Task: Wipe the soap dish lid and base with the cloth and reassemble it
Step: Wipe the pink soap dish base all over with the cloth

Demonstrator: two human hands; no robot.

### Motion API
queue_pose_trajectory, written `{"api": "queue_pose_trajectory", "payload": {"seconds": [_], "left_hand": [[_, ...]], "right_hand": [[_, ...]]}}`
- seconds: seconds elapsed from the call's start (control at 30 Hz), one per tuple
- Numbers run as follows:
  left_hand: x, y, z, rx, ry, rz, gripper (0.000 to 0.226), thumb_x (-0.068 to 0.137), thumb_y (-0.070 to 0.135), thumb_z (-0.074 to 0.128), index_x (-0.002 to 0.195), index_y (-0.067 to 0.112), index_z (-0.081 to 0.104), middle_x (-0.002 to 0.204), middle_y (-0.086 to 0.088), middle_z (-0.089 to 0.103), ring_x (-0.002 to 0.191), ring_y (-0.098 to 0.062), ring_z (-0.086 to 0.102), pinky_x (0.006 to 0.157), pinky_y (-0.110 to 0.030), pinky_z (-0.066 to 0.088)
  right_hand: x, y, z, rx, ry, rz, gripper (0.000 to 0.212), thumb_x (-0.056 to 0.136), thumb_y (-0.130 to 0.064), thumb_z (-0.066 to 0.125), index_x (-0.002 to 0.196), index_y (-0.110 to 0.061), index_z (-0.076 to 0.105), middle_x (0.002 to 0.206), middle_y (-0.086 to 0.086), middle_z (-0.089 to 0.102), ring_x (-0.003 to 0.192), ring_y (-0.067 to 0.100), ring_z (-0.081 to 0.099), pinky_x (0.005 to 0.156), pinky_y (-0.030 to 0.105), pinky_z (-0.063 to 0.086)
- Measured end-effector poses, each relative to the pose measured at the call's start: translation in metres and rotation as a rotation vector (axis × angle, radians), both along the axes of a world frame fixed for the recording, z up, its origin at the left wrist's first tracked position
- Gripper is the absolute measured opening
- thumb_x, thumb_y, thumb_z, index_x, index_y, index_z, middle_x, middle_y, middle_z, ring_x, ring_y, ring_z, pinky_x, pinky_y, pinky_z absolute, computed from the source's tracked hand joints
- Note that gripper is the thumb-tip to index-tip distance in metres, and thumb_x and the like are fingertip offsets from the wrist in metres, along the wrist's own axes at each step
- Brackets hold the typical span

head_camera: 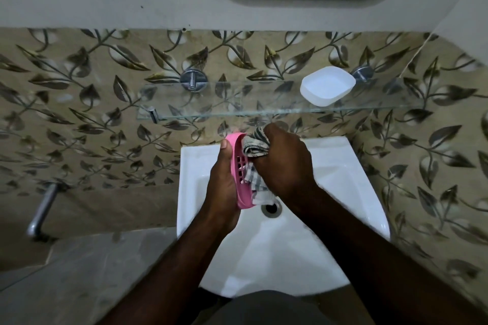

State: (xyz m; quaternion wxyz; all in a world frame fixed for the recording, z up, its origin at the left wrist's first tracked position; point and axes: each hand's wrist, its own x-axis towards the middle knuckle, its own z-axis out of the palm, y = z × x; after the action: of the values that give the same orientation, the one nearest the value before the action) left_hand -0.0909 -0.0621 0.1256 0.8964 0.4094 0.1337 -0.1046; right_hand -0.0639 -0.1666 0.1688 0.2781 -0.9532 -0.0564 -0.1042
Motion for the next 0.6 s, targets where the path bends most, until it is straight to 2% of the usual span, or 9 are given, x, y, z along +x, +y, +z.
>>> {"api": "queue_pose_trajectory", "payload": {"seconds": [0.07,0.17,0.23,0.3,0.37,0.43,0.5,0.57,0.6], "left_hand": [[-0.002,0.002,-0.002,0.017,0.019,0.011,0.066,0.091,0.06,0.036,0.129,0.011,0.059,0.127,-0.015,0.065,0.121,-0.03,0.06,0.103,-0.046,0.046],[-0.001,0.009,-0.001,0.086,-0.012,0.001,0.07,0.078,0.066,0.043,0.118,0.012,0.064,0.111,-0.015,0.072,0.104,-0.029,0.069,0.087,-0.041,0.054],[0.001,0.011,0.001,0.098,-0.033,-0.012,0.073,0.078,0.067,0.045,0.122,0.012,0.062,0.112,-0.015,0.072,0.103,-0.029,0.07,0.085,-0.041,0.054],[0.003,0.005,0.004,0.14,-0.056,-0.057,0.067,0.084,0.066,0.041,0.123,0.017,0.063,0.117,-0.012,0.071,0.106,-0.028,0.069,0.087,-0.042,0.054],[0.003,-0.001,0.005,0.138,-0.049,-0.092,0.059,0.093,0.061,0.034,0.123,0.02,0.063,0.12,-0.01,0.07,0.106,-0.027,0.069,0.085,-0.043,0.055],[0.004,0.001,0.005,0.101,-0.015,-0.086,0.06,0.095,0.061,0.034,0.124,0.018,0.064,0.121,-0.013,0.069,0.106,-0.027,0.069,0.087,-0.042,0.053],[0.007,0.009,0.008,0.063,0.022,-0.036,0.067,0.089,0.066,0.043,0.121,0.012,0.064,0.112,-0.016,0.072,0.1,-0.027,0.07,0.086,-0.04,0.053],[0.01,0.016,0.008,0.111,0.023,0.0,0.071,0.079,0.069,0.051,0.119,0.012,0.064,0.102,-0.015,0.073,0.092,-0.027,0.071,0.081,-0.04,0.055],[0.01,0.017,0.009,0.128,0.024,-0.005,0.069,0.079,0.068,0.048,0.118,0.013,0.064,0.101,-0.014,0.074,0.09,-0.027,0.071,0.079,-0.039,0.055]], "right_hand": [[-0.005,-0.002,-0.005,-0.043,0.066,0.037,0.02,0.086,-0.039,0.062,0.088,-0.02,0.056,0.093,0.006,0.069,0.09,0.033,0.063,0.073,0.035,0.048],[-0.017,-0.009,-0.017,-0.021,0.222,0.114,0.022,0.084,-0.039,0.063,0.081,-0.018,0.058,0.085,0.006,0.069,0.083,0.03,0.064,0.069,0.035,0.05],[-0.017,-0.014,-0.017,0.152,0.227,0.151,0.017,0.084,-0.033,0.065,0.079,-0.017,0.063,0.08,0.005,0.07,0.078,0.025,0.065,0.071,0.037,0.053],[-0.009,-0.011,-0.007,0.363,0.148,0.113,0.006,0.086,-0.023,0.067,0.085,-0.018,0.069,0.083,0.001,0.072,0.08,0.018,0.068,0.074,0.033,0.054],[0.0,-0.007,0.003,0.448,0.046,0.089,0.004,0.085,-0.02,0.068,0.089,-0.019,0.069,0.086,-0.003,0.072,0.083,0.015,0.068,0.076,0.031,0.054],[-0.002,-0.005,0.002,0.34,-0.003,0.195,0.005,0.084,-0.018,0.067,0.088,-0.016,0.067,0.083,-0.001,0.071,0.08,0.017,0.068,0.073,0.035,0.054],[-0.017,-0.01,-0.007,0.267,0.062,0.379,0.006,0.085,-0.017,0.064,0.081,-0.012,0.062,0.077,0.003,0.068,0.073,0.02,0.066,0.068,0.039,0.053],[-0.029,-0.021,-0.012,0.211,0.173,0.492,0.009,0.083,-0.023,0.067,0.082,-0.015,0.062,0.08,0.001,0.067,0.074,0.02,0.066,0.066,0.038,0.055],[-0.029,-0.025,-0.012,0.154,0.158,0.499,0.011,0.082,-0.029,0.068,0.085,-0.019,0.064,0.083,-0.001,0.066,0.076,0.019,0.066,0.065,0.035,0.055]]}}
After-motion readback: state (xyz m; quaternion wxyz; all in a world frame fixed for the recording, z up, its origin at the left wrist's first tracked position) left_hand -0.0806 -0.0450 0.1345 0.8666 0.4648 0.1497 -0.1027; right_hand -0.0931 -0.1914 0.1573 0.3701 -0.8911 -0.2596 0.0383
